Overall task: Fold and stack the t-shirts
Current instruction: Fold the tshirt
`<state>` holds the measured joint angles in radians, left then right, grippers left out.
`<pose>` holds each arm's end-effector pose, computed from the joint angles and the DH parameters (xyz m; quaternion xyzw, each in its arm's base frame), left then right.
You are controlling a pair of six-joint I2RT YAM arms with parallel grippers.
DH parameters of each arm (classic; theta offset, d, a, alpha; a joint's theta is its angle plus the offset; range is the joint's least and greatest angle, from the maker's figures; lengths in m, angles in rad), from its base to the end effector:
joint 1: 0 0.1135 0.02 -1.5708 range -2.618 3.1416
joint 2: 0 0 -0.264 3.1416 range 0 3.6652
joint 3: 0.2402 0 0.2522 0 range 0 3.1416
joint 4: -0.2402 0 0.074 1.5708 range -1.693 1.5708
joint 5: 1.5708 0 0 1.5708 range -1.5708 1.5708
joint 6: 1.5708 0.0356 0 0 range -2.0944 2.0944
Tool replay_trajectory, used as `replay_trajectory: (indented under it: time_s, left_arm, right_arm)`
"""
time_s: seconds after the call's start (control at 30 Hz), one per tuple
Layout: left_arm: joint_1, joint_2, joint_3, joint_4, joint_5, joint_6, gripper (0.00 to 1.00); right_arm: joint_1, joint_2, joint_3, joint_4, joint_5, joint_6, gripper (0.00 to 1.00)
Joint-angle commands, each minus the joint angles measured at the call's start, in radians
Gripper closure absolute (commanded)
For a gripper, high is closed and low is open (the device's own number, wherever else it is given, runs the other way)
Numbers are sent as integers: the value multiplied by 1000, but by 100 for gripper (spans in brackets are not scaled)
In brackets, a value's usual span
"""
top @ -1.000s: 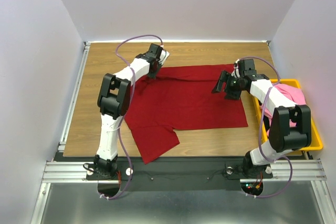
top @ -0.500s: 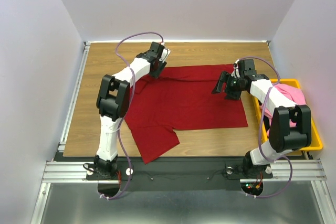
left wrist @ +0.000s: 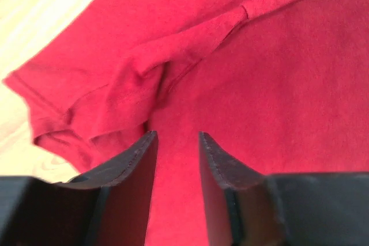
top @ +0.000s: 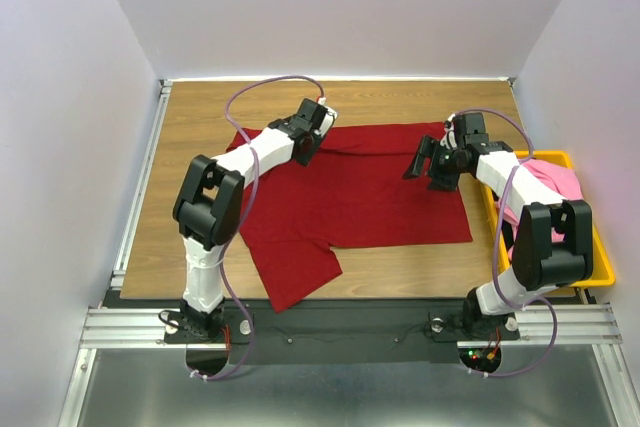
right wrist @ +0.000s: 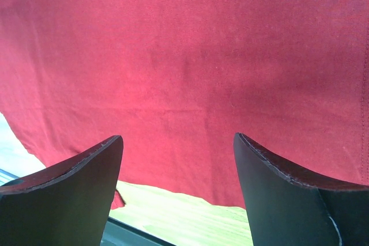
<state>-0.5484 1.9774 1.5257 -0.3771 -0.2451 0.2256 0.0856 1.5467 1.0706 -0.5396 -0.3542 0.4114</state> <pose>0.3837 -0.2243 0.2230 0.3081 0.8733 0.0546 0.3735 0.3132 0.0393 0.2272 0.1059 0.9420 0.2306 0.2198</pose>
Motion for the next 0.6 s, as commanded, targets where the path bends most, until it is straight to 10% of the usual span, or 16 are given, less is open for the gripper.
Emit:
replay_trajectory:
  time_s: [0.0, 0.57]
  left_arm:
    - [4, 40, 25, 41, 1, -12, 57]
    - [16, 164, 180, 23, -25, 37, 61]
  right_arm:
    - [3, -19, 14, 7, -17, -3, 17]
    - [3, -50, -5, 6, 3, -3, 17]
